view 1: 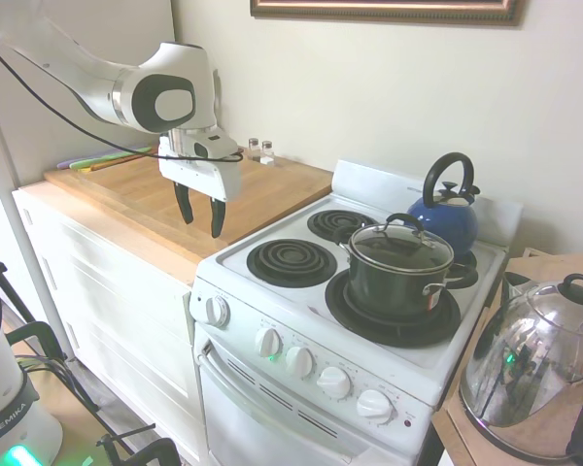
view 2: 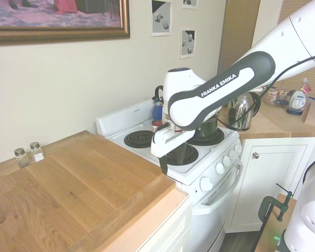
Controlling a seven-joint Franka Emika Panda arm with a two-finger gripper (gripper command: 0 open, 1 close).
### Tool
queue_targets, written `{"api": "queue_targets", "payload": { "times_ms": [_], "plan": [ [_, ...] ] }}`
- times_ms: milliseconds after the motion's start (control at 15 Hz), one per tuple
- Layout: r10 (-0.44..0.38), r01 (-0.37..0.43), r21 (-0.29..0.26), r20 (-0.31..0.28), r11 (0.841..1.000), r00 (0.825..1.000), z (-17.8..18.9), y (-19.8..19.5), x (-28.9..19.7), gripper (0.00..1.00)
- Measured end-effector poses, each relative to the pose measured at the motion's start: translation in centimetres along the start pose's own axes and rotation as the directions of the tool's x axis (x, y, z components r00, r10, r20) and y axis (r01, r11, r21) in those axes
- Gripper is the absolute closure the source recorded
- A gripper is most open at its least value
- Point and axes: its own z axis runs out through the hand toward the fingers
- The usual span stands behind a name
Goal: Uncover the lid of the pot
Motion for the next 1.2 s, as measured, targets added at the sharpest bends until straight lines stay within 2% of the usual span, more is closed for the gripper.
{"api": "queue_targets", "payload": {
  "times_ms": [133, 333, 600, 733, 867, 1000, 1200],
  "plan": [
    [-0.003, 0.004, 0.01, -0.011, 1.0, 1.0, -0.1, -0.1, 0.1, 0.0],
    [0.07, -0.061, 0.103, -0.081, 0.993, 0.994, -1.8, 0.6, 1.1, 0.0],
    [0.205, -0.179, 0.249, -0.08, 0.952, 0.976, -7.4, 7.1, 3.3, 0.0],
    [0.252, -0.223, 0.315, -0.053, 0.922, 0.966, -10.9, 11.2, 5.5, 0.0],
    [0.338, -0.304, 0.361, -0.032, 0.882, 0.941, -14.3, 14.3, 8.3, 0.0],
    [0.428, -0.395, 0.383, 0.001, 0.835, 0.904, -16.0, 15.3, 11.7, 0.0],
    [0.55, -0.535, 0.346, 0.062, 0.771, 0.833, -13.9, 14.0, 17.9, 0.0]
  ]
}}
